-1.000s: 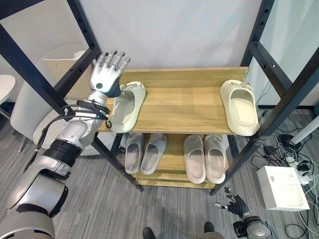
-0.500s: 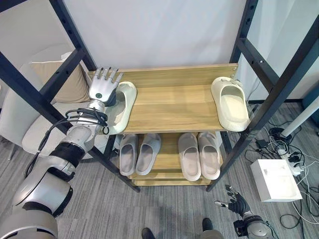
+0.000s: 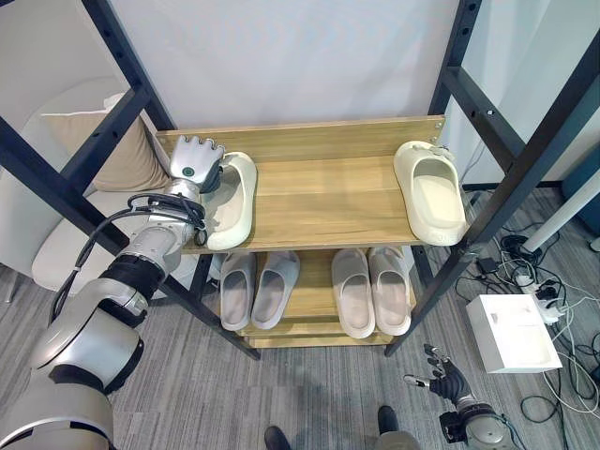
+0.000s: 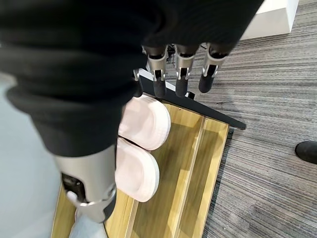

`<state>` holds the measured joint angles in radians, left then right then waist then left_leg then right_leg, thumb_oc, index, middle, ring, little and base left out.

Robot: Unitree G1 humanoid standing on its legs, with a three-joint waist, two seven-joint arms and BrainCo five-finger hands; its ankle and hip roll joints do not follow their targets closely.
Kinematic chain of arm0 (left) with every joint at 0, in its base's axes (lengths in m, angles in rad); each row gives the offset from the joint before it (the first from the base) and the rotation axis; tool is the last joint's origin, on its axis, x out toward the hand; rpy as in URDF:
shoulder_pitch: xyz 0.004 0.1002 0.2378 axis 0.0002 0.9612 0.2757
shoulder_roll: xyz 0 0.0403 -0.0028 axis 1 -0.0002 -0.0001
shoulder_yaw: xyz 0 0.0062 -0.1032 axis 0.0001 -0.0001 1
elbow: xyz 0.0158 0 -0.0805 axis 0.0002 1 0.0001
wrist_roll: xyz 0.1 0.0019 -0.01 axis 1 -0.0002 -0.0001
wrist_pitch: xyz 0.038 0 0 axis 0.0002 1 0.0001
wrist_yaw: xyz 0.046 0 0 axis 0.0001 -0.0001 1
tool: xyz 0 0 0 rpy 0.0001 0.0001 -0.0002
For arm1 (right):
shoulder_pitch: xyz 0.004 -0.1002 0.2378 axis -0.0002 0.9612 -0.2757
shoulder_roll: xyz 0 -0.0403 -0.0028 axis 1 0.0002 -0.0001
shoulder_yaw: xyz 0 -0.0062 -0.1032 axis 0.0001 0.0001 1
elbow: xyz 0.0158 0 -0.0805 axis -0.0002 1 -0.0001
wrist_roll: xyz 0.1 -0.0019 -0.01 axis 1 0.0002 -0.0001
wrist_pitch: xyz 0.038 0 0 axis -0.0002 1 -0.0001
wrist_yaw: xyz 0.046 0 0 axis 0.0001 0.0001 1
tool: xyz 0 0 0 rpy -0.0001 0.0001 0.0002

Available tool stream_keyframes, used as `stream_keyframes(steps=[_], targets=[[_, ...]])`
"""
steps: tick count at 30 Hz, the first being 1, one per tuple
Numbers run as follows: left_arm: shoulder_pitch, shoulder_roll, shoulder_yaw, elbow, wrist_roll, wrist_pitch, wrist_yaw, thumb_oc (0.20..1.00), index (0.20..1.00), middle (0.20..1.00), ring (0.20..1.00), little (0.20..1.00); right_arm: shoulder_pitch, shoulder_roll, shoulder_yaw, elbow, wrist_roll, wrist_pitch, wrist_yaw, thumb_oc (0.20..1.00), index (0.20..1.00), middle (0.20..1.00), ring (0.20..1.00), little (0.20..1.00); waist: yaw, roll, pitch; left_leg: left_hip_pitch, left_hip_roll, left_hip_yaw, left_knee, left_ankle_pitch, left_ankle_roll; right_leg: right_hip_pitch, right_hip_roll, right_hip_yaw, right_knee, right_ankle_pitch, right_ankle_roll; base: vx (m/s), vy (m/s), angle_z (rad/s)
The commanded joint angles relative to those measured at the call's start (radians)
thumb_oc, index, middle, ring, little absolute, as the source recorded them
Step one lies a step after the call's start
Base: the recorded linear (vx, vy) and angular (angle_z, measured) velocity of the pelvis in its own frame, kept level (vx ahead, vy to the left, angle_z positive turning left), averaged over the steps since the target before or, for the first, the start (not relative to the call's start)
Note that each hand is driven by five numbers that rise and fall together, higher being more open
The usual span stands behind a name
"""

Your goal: Arrange the slippers neatly on the shoe rack.

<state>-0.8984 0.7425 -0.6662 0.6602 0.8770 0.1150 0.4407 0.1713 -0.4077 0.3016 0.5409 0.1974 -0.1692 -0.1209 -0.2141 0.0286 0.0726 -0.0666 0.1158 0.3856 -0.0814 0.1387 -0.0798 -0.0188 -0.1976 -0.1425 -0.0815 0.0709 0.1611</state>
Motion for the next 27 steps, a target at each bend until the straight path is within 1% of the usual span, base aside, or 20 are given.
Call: stream_keyframes(steps=[1, 3, 6, 8, 10, 12, 15, 17, 19, 23, 24, 27], targets=[[-0.138, -0.016, 0.042, -0.018, 0.023, -0.012, 0.012, 0.200, 0.200, 0.200, 0.200, 0.200, -0.041, -0.002, -0.015, -0.057, 0.025, -0.050, -0.012, 1.000, 1.000, 1.000, 1.000, 1.000, 0.001, -0.021, 0.016, 0.121, 0.054, -0.052, -0.006, -0.138, -0.070, -0.038, -0.053, -0.028, 0.013, 0.023, 0.097, 0.00, 0.000, 0.00], [-0.150, -0.056, 0.029, -0.062, 0.036, -0.027, -0.001, 0.200, 0.200, 0.200, 0.200, 0.200, -0.042, -0.003, -0.016, -0.064, 0.030, -0.043, -0.010, 1.000, 1.000, 1.000, 1.000, 1.000, -0.004, -0.018, 0.014, 0.123, 0.055, -0.052, -0.006, -0.139, -0.070, -0.037, -0.053, -0.028, 0.012, 0.021, 0.097, 0.00, 0.000, 0.00], [-0.179, -0.103, 0.008, -0.076, 0.040, -0.034, -0.006, 0.200, 0.200, 0.200, 0.200, 0.200, -0.044, -0.003, -0.017, -0.067, 0.035, -0.039, -0.011, 1.000, 1.000, 1.000, 1.000, 1.000, -0.012, -0.015, 0.014, 0.124, 0.055, -0.051, -0.006, -0.137, -0.070, -0.038, -0.051, -0.023, 0.013, 0.021, 0.097, 0.00, 0.000, 0.00], [-0.204, -0.138, -0.014, -0.060, 0.042, -0.037, -0.011, 0.200, 0.200, 0.200, 0.200, 0.200, -0.042, -0.007, -0.017, -0.070, 0.037, -0.036, -0.011, 1.000, 1.000, 1.000, 1.000, 1.000, -0.022, -0.010, 0.014, 0.127, 0.056, -0.047, -0.006, -0.138, -0.070, -0.042, -0.050, -0.016, 0.014, 0.021, 0.097, -0.01, -0.017, -0.04], [-0.221, -0.152, -0.025, -0.049, 0.042, -0.037, -0.009, 0.200, 0.200, 0.200, 0.200, 0.200, -0.040, -0.009, -0.018, -0.070, 0.039, -0.037, -0.011, 1.000, 1.000, 1.000, 1.000, 1.000, -0.025, -0.008, 0.014, 0.128, 0.056, -0.044, -0.006, -0.138, -0.070, -0.045, -0.049, -0.012, 0.014, 0.021, 0.097, -0.01, -0.014, -0.07], [-0.245, -0.179, -0.046, -0.028, 0.044, -0.035, -0.014, 0.200, 0.200, 0.200, 0.200, 0.200, -0.037, -0.013, -0.017, -0.073, 0.041, -0.038, -0.012, 1.000, 1.000, 1.000, 1.000, 1.000, -0.037, -0.004, 0.015, 0.130, 0.058, -0.037, -0.006, -0.137, -0.070, -0.049, -0.047, -0.003, 0.015, 0.021, 0.097, -0.01, -0.023, -0.06], [-0.273, -0.215, -0.074, 0.027, 0.041, -0.031, -0.019, 0.200, 0.200, 0.200, 0.200, 0.200, -0.030, -0.020, -0.020, -0.072, 0.046, -0.039, -0.013, 1.000, 1.000, 1.000, 1.000, 1.000, -0.057, 0.003, 0.016, 0.134, 0.060, -0.022, -0.006, -0.136, -0.071, -0.061, -0.043, 0.015, 0.018, 0.023, 0.097, -0.02, -0.018, -0.15], [-0.290, -0.227, -0.093, 0.072, 0.040, -0.030, -0.016, 0.200, 0.200, 0.200, 0.200, 0.200, -0.028, -0.023, -0.020, -0.069, 0.050, -0.039, -0.014, 1.000, 1.000, 1.000, 1.000, 1.000, -0.064, 0.006, 0.017, 0.137, 0.061, -0.012, -0.006, -0.135, -0.072, -0.068, -0.042, 0.026, 0.019, 0.025, 0.097, -0.01, -0.011, -0.16], [-0.305, -0.239, -0.112, 0.106, 0.038, -0.030, -0.027, 0.200, 0.200, 0.200, 0.200, 0.200, -0.028, -0.029, -0.022, -0.064, 0.057, -0.040, -0.017, 1.000, 1.000, 1.000, 1.000, 1.000, -0.081, 0.013, 0.018, 0.141, 0.061, -0.001, -0.006, -0.133, -0.073, -0.076, -0.038, 0.041, 0.021, 0.026, 0.097, -0.01, -0.015, -0.17], [-0.322, -0.259, -0.134, 0.152, 0.042, -0.026, -0.031, 0.200, 0.200, 0.200, 0.200, 0.200, -0.020, -0.034, -0.025, -0.073, 0.066, -0.044, -0.016, 1.000, 1.000, 1.000, 1.000, 1.000, -0.095, 0.014, 0.016, 0.146, 0.064, 0.009, -0.006, -0.133, -0.074, -0.081, -0.036, 0.050, 0.023, 0.027, 0.096, 0.00, -0.005, -0.16], [-0.336, -0.276, -0.148, 0.199, 0.037, -0.020, -0.033, 0.200, 0.200, 0.200, 0.200, 0.200, -0.012, -0.037, -0.027, -0.074, 0.070, -0.045, -0.015, 1.000, 1.000, 1.000, 1.000, 1.000, -0.104, 0.013, 0.013, 0.151, 0.065, 0.014, -0.006, -0.133, -0.074, -0.081, -0.035, 0.055, 0.024, 0.028, 0.096, 0.00, -0.011, -0.09], [-0.353, -0.293, -0.145, 0.269, 0.015, -0.002, -0.031, 0.200, 0.200, 0.200, 0.200, 0.200, -0.005, -0.036, -0.031, -0.071, 0.076, -0.044, -0.016, 1.000, 1.000, 1.000, 1.000, 1.000, -0.111, 0.010, 0.008, 0.155, 0.066, 0.020, -0.006, -0.133, -0.075, -0.081, -0.033, 0.059, 0.025, 0.029, 0.095, 0.00, -0.008, -0.02]])
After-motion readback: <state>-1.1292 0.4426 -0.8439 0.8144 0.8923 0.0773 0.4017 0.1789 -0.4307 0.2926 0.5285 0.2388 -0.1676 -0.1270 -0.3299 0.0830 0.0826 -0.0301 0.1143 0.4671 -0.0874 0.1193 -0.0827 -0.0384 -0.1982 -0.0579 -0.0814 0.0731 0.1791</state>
